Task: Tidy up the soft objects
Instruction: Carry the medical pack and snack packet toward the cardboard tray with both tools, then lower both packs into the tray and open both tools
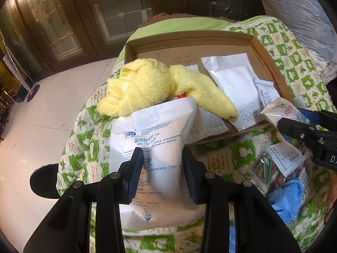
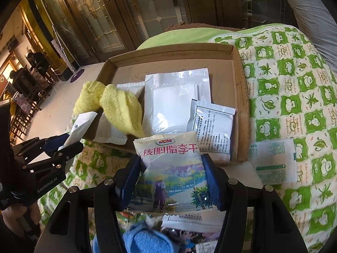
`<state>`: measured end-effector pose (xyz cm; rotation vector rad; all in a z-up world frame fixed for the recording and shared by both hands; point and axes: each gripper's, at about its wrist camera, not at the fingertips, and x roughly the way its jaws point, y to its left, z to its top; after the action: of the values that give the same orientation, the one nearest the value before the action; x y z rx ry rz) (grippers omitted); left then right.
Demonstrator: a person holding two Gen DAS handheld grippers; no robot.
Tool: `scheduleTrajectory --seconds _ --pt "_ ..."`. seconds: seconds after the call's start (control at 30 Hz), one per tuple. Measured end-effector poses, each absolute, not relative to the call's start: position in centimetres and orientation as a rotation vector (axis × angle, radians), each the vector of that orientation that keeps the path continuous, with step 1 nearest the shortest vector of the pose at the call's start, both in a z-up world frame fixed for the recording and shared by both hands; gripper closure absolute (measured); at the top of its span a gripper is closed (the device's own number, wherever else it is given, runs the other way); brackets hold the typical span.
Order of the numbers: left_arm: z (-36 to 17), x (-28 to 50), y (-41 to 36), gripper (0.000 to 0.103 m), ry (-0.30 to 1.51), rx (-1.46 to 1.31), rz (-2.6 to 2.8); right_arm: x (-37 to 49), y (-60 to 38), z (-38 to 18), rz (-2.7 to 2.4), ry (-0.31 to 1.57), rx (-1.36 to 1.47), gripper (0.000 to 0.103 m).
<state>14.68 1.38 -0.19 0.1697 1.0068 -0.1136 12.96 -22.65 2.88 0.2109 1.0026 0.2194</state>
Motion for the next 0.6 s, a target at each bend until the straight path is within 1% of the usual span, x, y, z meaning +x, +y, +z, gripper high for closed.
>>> scheduleTrajectory --seconds 0.6 --pt "-0.8 19.9 0.0 0.067 0.999 0.204 -0.139 16.8 -22.4 0.2 0.209 1.038 0.205 0.045"
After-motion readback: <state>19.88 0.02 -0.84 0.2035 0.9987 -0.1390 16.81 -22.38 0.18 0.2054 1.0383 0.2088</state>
